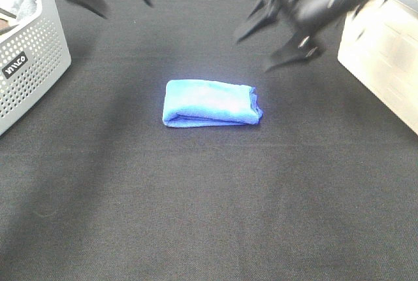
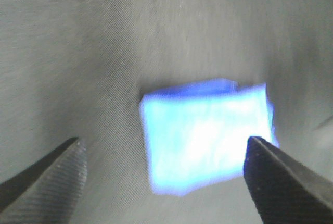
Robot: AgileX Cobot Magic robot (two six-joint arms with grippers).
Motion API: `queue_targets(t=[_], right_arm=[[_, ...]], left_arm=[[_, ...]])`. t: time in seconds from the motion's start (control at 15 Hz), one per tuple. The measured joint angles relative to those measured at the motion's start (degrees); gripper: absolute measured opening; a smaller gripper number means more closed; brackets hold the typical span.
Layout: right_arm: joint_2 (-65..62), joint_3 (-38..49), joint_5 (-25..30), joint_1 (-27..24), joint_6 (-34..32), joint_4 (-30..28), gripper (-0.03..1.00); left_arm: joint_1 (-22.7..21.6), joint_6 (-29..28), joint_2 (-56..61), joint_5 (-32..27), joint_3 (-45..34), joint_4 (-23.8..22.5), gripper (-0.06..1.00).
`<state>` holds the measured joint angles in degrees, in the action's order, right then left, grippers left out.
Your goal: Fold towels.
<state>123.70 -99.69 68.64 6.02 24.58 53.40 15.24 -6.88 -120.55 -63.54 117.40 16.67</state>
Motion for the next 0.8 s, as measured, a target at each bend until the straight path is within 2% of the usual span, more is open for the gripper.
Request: queue_targets(t=[0.2, 0.4, 0.53, 0.8], right_arm=[[-8.0, 0.0, 0.3, 1.0, -7.3, -11.3, 0.85], [-16.6, 0.0, 0.6, 4.1, -14.5, -24.3, 0.85], [-22.8, 0.9, 0.6, 6.5, -18.3, -32.0, 0.85], [-37.6, 11.8, 0.7, 7.8, -20.2, -38.0, 0.85]], left_arm=[[0.0, 0.2, 6.6, -4.6, 0.0, -4.1, 0.78], [0.2, 0.4, 15.0, -5.8, -0.9, -8.8, 0.78], [0.3, 0.7, 22.9, -5.8, -6.1, -10.7, 0.78], [0.3, 1.7, 42.1, -6.0, -26.9, -11.8, 0.78]])
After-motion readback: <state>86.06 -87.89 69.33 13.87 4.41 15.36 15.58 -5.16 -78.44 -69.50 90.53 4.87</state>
